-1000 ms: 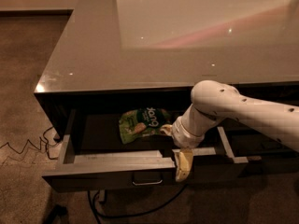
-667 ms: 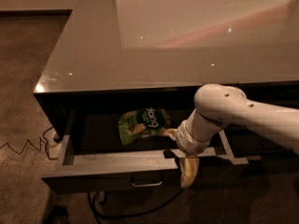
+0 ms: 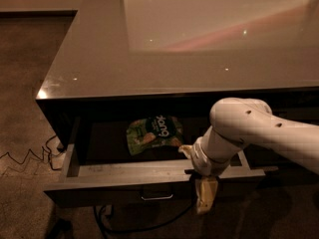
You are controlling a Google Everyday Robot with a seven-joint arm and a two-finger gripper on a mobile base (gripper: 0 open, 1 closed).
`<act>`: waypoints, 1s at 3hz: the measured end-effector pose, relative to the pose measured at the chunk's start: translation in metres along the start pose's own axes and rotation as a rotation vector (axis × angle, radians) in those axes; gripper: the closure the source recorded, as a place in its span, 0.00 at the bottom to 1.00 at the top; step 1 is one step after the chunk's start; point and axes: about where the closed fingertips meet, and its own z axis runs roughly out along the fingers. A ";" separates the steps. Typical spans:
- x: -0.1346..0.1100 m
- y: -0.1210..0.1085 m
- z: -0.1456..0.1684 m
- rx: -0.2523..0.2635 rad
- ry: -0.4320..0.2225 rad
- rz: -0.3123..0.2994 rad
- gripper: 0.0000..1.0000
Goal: Open top drawer
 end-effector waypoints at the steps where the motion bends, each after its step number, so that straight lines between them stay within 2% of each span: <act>1: 0.000 0.012 0.001 -0.007 0.015 0.002 0.19; 3: 0.003 0.022 0.001 -0.016 0.032 0.012 0.65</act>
Offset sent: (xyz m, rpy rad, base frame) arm -0.0257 -0.0076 -0.0034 -0.0426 0.0177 -0.0104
